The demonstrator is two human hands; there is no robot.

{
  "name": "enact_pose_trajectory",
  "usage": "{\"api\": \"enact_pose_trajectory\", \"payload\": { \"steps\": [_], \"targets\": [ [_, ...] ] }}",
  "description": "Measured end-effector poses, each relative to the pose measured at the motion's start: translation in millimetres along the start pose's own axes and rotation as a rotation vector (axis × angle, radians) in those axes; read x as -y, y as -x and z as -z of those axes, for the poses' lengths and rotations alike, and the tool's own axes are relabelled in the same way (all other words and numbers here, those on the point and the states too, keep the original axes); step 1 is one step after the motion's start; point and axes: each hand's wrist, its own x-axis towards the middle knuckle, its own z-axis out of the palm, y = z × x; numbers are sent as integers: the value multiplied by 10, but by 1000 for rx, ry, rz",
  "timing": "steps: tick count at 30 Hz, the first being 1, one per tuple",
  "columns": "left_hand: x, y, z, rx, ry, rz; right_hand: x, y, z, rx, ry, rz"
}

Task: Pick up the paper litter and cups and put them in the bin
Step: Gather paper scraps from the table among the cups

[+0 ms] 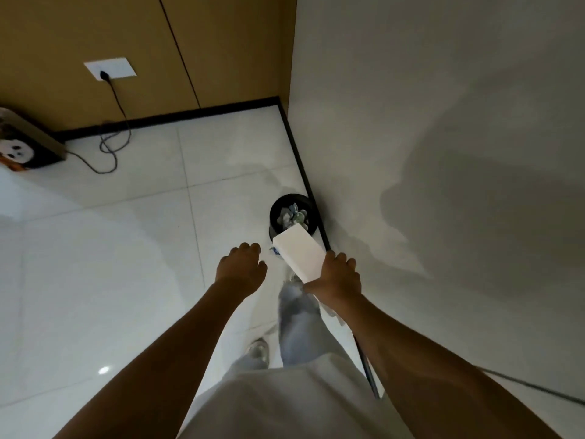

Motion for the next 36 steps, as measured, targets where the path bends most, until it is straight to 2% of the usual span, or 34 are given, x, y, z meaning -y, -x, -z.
{"api": "enact_pose_trajectory", "payload": {
  "steps": [6, 11, 15, 27, 36],
  "targets": [
    [-245, -931, 174, -12, 19, 31, 37, -1091, 441, 67, 123, 40],
    [-163, -1635, 78, 10, 8, 66, 123, -1916, 393, 82, 128, 79],
    [-16, -2174, -143, 33, 24, 90, 89, -2515, 92, 114, 215, 57],
    [371, -3635, -1402, 126, 98, 103, 99, -4435, -1142, 207, 188, -97],
    [703, -4398, -2276, 93, 205, 150, 284, -5607, -2145, 236, 166, -68]
  ]
}}
